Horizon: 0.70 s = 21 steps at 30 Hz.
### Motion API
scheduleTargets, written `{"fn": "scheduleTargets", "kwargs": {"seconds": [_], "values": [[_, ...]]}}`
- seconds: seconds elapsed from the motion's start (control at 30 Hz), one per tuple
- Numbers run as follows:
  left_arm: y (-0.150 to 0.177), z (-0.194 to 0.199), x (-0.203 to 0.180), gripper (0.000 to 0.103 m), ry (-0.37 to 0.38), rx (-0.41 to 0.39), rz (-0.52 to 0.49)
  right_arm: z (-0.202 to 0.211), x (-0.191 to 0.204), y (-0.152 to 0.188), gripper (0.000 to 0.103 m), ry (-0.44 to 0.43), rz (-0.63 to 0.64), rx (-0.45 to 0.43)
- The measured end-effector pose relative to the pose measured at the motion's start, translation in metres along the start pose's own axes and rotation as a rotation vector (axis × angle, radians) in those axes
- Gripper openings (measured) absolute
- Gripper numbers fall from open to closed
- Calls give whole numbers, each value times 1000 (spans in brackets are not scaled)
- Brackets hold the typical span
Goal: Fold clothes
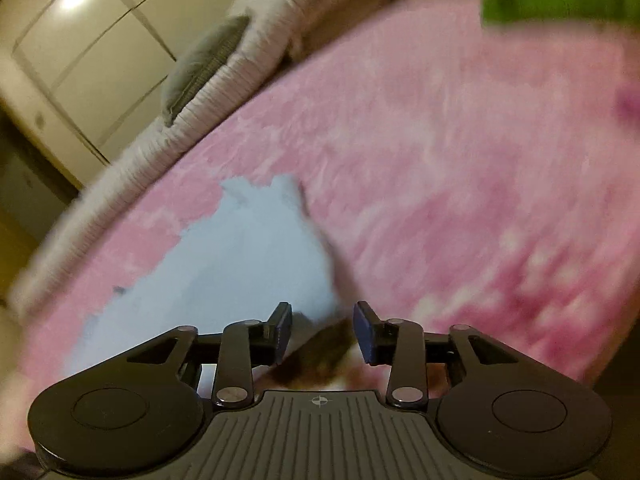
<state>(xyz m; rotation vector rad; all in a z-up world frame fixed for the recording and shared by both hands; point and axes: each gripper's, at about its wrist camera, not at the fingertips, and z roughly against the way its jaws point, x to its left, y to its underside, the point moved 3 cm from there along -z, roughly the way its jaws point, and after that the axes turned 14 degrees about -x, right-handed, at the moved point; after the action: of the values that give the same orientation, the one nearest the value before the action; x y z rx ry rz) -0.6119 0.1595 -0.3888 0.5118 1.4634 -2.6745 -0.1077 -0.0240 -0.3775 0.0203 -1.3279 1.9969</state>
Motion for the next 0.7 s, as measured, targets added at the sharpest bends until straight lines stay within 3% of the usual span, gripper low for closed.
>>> {"fn": "scheduleTargets", "kwargs": {"seconds": [0.1, 0.2, 0.37, 0.7], "values": [[-4, 9, -17, 20, 15, -43, -69, 20, 33, 12, 38, -15, 232, -90], [3, -2, -30, 20, 31, -25, -126, 14, 55, 29, 38, -84, 325, -78], [23, -23, -39, 24, -39, 61, -206, 14, 59, 40, 38, -68, 319, 4], [34, 34, -80, 25, -52, 129, -351, 26, 64, 55, 42, -8, 294, 161]]}}
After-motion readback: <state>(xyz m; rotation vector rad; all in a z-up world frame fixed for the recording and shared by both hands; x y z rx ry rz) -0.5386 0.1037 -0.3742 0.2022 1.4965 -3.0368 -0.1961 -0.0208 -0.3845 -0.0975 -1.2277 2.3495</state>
